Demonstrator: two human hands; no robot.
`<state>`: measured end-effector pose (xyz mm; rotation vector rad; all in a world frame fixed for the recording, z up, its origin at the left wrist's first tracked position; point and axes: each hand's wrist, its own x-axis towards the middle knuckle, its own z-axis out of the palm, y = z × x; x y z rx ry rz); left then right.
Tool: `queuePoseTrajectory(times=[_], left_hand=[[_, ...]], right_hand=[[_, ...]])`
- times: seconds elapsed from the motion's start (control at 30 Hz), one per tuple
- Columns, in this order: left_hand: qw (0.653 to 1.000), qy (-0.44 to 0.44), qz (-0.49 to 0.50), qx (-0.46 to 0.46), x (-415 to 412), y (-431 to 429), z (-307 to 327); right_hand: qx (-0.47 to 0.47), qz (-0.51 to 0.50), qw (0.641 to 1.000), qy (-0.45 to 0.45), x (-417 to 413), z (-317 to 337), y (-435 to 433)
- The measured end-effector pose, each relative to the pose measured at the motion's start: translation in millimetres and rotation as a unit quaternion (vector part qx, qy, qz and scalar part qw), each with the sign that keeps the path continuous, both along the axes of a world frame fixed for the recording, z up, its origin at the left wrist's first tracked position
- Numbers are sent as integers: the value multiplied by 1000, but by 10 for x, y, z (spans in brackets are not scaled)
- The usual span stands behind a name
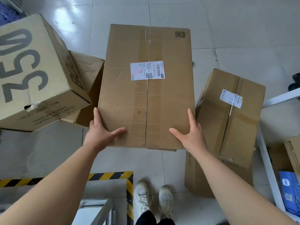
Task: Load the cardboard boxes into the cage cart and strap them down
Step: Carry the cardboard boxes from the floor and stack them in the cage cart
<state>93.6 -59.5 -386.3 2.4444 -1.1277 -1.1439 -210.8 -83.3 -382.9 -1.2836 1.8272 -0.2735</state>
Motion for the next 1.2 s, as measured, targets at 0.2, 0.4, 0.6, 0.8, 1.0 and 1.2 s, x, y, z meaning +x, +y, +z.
queuePoseTrajectory(times=[0.2, 0.4, 0.6, 0.8, 1.0, 1.2], left_hand=[[993, 71, 83, -33, 21, -33, 34], [984, 118, 114, -64, 0, -27, 294], [981, 132, 123, -77, -49, 74, 789], [975, 143, 133, -110, -198, 288, 1424], [968, 130, 149, -155, -352, 563, 2190], [954, 103, 189, -208, -554, 1011, 2968]], right_hand=[[-22, -49, 998, 16, 69, 64, -44], [-35, -67, 997, 20, 34, 324, -72], [-27, -72, 997, 27, -55, 853, 25], [-53, -60, 996, 36, -165, 1601, 119], [-88, -27, 994, 57, -302, 2489, 239], [-145, 26, 988, 46, -450, 3230, 398]])
